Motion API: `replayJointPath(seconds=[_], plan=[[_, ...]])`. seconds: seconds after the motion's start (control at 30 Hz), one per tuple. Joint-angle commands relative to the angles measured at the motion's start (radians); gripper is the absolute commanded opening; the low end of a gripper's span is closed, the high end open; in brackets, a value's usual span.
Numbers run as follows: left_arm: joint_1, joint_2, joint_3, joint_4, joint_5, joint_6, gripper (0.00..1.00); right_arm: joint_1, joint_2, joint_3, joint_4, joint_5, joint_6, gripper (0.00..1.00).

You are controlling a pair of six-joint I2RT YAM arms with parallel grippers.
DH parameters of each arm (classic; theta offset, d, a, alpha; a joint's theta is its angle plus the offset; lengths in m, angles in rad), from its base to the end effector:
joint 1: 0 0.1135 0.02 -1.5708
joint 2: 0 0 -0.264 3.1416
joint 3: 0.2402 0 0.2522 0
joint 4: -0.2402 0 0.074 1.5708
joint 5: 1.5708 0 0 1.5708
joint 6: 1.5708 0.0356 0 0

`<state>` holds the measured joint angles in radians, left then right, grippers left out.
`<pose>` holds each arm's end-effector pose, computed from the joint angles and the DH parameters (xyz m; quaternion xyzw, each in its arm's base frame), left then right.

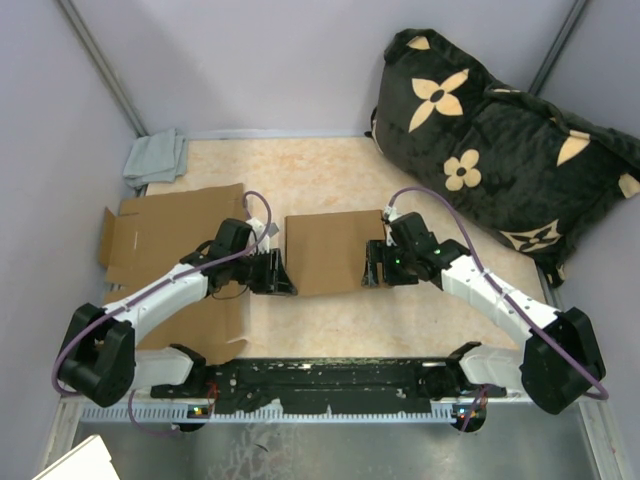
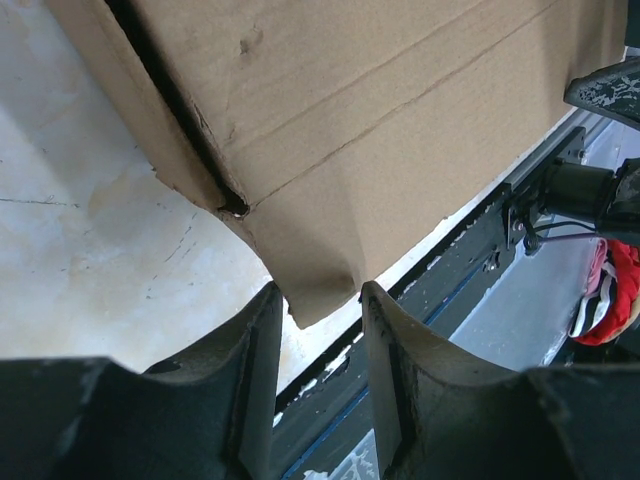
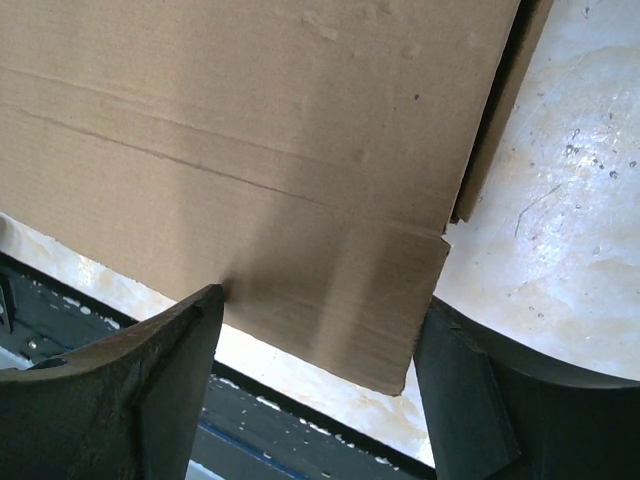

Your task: Fold the paper box

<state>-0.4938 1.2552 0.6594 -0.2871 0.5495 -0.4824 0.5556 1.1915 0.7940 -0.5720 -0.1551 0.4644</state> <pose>0.2032 -0.1305 0.1960 0.0967 0.9056 -0.3778 0.1669 0.1951 0.1276 0.2292 -0.0663 0.9502 0.2087 0.2216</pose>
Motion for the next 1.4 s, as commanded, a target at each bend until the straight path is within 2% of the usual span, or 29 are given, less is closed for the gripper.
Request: replayJointPath(seconds=[0.0, 0.27, 0.4, 0.73, 1.23, 1.37], plan=[[-0.005, 0.003, 0.017, 0.077, 0.052, 0.004, 0.43, 0.009, 0.004, 0.047, 0.066, -0.093, -0.002, 0.74], [-0.004, 0.05, 0.014, 0.065, -0.004, 0.021, 0.43, 0.009, 0.024, 0.027, 0.08, -0.058, -0.013, 0.72], [-0.004, 0.05, 0.022, 0.054, -0.028, 0.024, 0.43, 0.01, 0.026, 0.031, 0.052, 0.007, -0.019, 0.72], [-0.004, 0.043, 0.061, 0.016, -0.055, 0.041, 0.43, 0.009, 0.015, 0.024, 0.002, 0.119, -0.043, 0.76], [-0.004, 0.061, 0.062, 0.02, -0.056, 0.045, 0.43, 0.01, 0.049, -0.04, 0.072, 0.177, -0.036, 0.71], [-0.004, 0.064, 0.062, 0.022, -0.053, 0.044, 0.43, 0.009, 0.042, -0.057, 0.106, 0.143, -0.031, 0.71]])
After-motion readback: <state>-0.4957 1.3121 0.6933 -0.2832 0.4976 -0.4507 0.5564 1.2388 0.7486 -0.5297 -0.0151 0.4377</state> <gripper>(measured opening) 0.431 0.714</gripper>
